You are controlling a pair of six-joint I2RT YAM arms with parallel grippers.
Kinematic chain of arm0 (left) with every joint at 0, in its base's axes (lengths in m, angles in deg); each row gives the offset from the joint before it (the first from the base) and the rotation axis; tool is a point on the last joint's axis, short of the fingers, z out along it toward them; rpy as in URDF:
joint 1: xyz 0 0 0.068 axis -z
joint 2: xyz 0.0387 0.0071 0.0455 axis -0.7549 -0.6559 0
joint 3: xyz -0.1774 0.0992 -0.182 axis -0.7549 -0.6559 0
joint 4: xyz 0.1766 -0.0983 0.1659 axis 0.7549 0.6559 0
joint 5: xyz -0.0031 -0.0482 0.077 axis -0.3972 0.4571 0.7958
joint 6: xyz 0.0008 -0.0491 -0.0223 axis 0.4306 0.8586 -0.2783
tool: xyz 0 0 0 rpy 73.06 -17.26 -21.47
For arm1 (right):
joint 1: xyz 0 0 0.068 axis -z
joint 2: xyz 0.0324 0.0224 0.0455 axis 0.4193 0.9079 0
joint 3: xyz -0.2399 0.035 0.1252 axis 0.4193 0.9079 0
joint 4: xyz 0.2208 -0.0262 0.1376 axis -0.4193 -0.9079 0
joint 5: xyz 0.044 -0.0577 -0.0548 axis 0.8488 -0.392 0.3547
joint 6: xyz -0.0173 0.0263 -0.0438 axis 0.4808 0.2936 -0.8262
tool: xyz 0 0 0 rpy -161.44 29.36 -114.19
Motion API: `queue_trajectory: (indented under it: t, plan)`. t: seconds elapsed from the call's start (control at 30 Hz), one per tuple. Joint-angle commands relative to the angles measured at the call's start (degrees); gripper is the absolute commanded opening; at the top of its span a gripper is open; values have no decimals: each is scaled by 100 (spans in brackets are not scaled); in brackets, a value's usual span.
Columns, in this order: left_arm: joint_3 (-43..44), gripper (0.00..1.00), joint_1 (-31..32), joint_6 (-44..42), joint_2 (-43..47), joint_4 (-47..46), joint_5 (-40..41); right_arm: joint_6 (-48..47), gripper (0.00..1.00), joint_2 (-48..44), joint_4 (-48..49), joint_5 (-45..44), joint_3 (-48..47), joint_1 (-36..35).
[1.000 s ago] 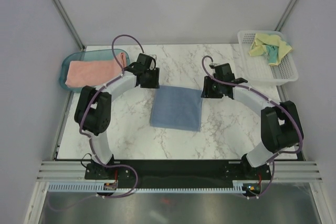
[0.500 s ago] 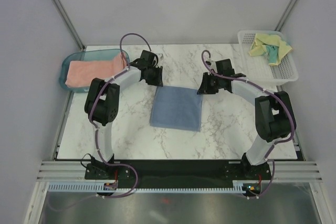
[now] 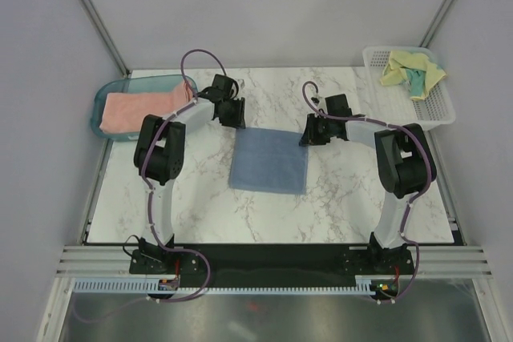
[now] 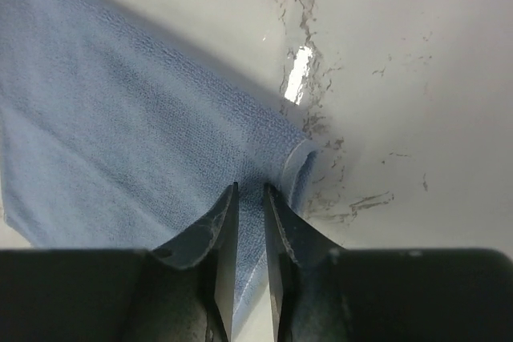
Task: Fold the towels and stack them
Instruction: Fold the towel
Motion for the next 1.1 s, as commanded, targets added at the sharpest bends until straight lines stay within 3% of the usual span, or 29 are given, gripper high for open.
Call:
queue_trajectory:
  t: [0.0,0.17,0.27,0.5,0.6,0.77,1.07]
  plan:
    - [265,41,-118,20,80,-22,196,-344,28,-39,78,-147,-174,-2]
    - [432,50,-171,20,238,154,100,-494,32,-144,-291,-42,-473,25]
    - [476,56,-171,-217,300,136,-488,-537,36,-224,-335,318,-578,34]
    - [572,57,-258,-964,20,250,-1297,-1090,58,-93,-985,845,-1236,244]
    - [642,56,-338,-1043,-121,355,-1737,-1223,62,188,-1232,1092,-1501,411]
    - [994,51,-382,-1535,-446,681,-2019,-1750,61,619,-1758,1312,-2027,455]
    - [1504,50,-522,-2089,-877,1217,-2379,-2427,56,1243,-2348,1681,-2354,552]
